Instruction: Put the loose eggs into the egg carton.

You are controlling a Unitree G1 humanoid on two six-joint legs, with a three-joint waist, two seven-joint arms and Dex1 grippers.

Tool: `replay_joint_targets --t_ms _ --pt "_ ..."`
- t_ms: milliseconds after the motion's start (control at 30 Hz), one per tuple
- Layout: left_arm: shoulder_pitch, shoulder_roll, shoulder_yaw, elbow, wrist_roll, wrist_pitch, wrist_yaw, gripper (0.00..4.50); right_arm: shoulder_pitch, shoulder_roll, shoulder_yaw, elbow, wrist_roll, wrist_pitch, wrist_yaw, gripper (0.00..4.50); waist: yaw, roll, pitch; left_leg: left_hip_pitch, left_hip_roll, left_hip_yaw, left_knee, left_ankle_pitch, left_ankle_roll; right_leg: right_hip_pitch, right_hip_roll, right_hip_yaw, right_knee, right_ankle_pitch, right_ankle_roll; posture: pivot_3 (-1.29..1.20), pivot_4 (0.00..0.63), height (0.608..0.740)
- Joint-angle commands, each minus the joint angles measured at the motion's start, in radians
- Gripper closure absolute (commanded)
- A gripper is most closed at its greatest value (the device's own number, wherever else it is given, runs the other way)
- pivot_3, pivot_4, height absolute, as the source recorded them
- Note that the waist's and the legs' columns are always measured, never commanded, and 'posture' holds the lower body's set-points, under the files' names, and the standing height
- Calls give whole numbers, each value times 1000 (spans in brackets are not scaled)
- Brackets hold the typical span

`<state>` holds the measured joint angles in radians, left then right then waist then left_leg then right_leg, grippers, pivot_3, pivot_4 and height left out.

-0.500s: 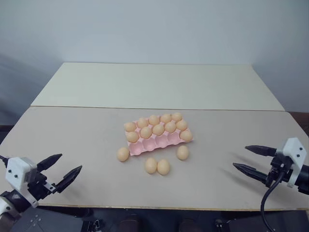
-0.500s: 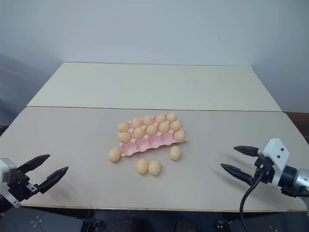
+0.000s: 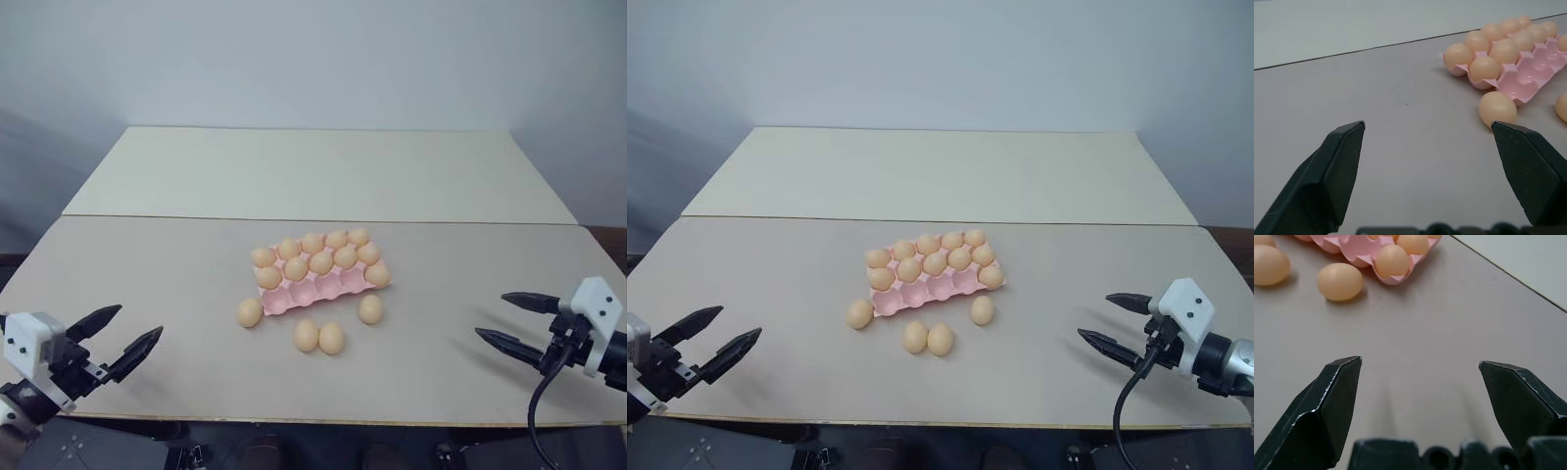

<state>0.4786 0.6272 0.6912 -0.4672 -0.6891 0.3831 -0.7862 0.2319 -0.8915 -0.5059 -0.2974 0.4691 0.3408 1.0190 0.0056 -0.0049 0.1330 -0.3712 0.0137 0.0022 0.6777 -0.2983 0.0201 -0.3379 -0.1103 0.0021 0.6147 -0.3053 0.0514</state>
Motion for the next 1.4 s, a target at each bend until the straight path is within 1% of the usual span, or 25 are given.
replay_joint_targets --t_ms 33,100,233,367,467,533,567,667,733,800,933,1033,1133,1300,1400 --pt "17 26 7 -65 -16 31 3 0 -15 -19 -13 -64 19 34 -12 32 0 0 0 0 0 0 0 0 0 0 0 0 0 0 0 0 150 740" --pt "20 35 0 -78 -12 37 -4 0 -35 -22 -1 -94 35 68 -24 32 -1 0 0 0 0 0 0 0 0 0 0 0 0 0 0 0 150 740" --pt "6 60 -20 -93 -1 43 -15 0 -106 -29 61 -175 84 147 -46 32 -4 0 0 0 0 0 0 0 0 -1 0 1 1 0 0 0 150 740" --pt "-20 82 -36 -127 -48 59 -38 0 -226 -40 191 -253 105 271 -110 32 -6 0 0 0 0 0 0 0 0 -1 0 1 0 0 0 0 150 740" --pt "-43 91 -65 -150 -53 68 -36 0 -315 -34 311 -292 72 349 -176 32 -6 -1 0 -6 0 0 0 0 0 -8 0 2 2 0 0 0 150 740" --pt "-56 92 -81 -157 -49 71 -28 0 -348 -22 371 -311 45 376 -221 32 -2 -1 0 -13 -1 1 1 1 -2 -17 0 2 8 0 0 0 150 740" --pt "-64 90 -87 -162 -52 75 -22 0 -362 -13 415 -324 23 401 -255 32 -1 -1 0 -14 -1 1 1 2 -2 -20 0 1 11 0 0 0 150 740" --pt "-74 85 -96 -170 -56 81 -12 0 -382 19 499 -348 -4 465 -323 32 -2 -1 0 -15 -1 2 1 2 -3 -20 2 0 12 0 0 0 150 740" --pt "-74 83 -99 -171 -56 81 -12 0 -388 36 529 -358 -14 487 -348 32 -3 -1 0 -15 -1 2 1 2 -3 -20 3 0 12 0 0 0 150 740" --pt "-81 84 -113 -172 -52 81 -8 0 -403 72 580 -366 -41 505 -390 32 -4 -1 0 -15 -1 2 1 2 -3 -20 3 0 12 0 0 0 150 740" --pt "-102 88 -128 -170 -57 86 1 0 -429 133 643 -350 -93 519 -455 32 -6 -1 0 -14 -1 2 2 2 -3 -21 4 0 12 0 0 0 150 740" --pt "-115 92 -130 -167 -66 90 -1 0 -451 166 666 -322 -123 521 -484 32 -7 -1 0 -12 -1 2 2 3 -4 -21 5 0 14 0 0 0 150 740" --pt "-112 98 -119 -173 -112 102 -31 0 -465 180 692 -288 -153 505 -489 32 -9 -1 0 -11 -1 2 2 4 -5 -21 6 1 15 0 0 0 150 740" --pt "-50 129 -71 -198 -233 140 -141 0 -479 215 715 -250 -184 493 -488 32 -17 -1 0 -12 0 3 2 4 -5 -22 8 2 16 0 0 0 150 740" --pt "-28 134 -61 -202 -249 131 -170 0 -489 238 720 -237 -196 482 -487 32 -20 -1 0 -12 1 3 2 4 -5 -23 8 2 17 0 0 0 150 740"
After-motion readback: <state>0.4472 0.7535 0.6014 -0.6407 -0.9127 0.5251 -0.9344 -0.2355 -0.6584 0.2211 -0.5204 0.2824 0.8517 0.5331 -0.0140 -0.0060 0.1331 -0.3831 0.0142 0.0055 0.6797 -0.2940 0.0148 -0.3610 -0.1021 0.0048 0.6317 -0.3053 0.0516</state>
